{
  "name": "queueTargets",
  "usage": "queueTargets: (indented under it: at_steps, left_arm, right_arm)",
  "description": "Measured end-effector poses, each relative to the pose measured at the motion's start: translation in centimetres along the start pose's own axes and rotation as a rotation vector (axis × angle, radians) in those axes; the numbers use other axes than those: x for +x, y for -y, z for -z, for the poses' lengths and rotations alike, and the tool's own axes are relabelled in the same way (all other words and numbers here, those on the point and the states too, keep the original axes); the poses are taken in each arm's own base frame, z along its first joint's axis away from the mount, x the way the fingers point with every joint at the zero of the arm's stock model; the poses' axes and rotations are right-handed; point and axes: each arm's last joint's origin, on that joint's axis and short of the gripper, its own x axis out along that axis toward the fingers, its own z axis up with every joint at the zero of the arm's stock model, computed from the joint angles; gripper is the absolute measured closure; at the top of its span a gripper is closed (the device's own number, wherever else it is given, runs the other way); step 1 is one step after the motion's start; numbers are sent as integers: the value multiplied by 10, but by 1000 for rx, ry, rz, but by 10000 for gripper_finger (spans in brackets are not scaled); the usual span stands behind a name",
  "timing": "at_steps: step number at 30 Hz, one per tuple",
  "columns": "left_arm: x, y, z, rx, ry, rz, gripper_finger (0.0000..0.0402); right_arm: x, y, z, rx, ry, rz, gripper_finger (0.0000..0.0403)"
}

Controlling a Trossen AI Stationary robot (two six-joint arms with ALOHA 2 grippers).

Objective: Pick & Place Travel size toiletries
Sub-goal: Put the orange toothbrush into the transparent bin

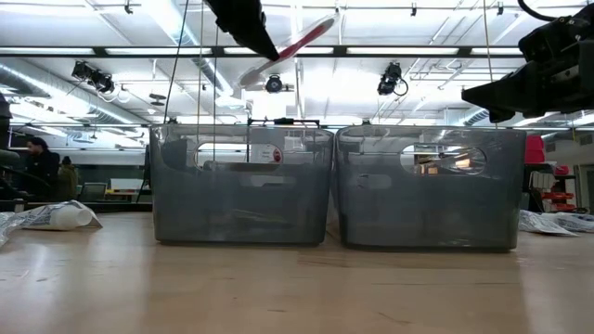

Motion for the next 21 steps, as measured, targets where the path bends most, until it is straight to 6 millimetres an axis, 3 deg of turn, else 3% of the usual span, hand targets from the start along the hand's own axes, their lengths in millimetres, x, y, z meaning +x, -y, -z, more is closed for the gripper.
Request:
queueTargets:
  at_steps: [10, 21]
  left_arm:
    - [0, 0, -1, -58, 7, -2, 370]
    - [24, -4, -10, -453, 81, 48, 370]
  right_arm:
    - [0, 0, 0, 0, 0, 0, 389]
    - [0, 0, 0, 0, 1, 0, 390]
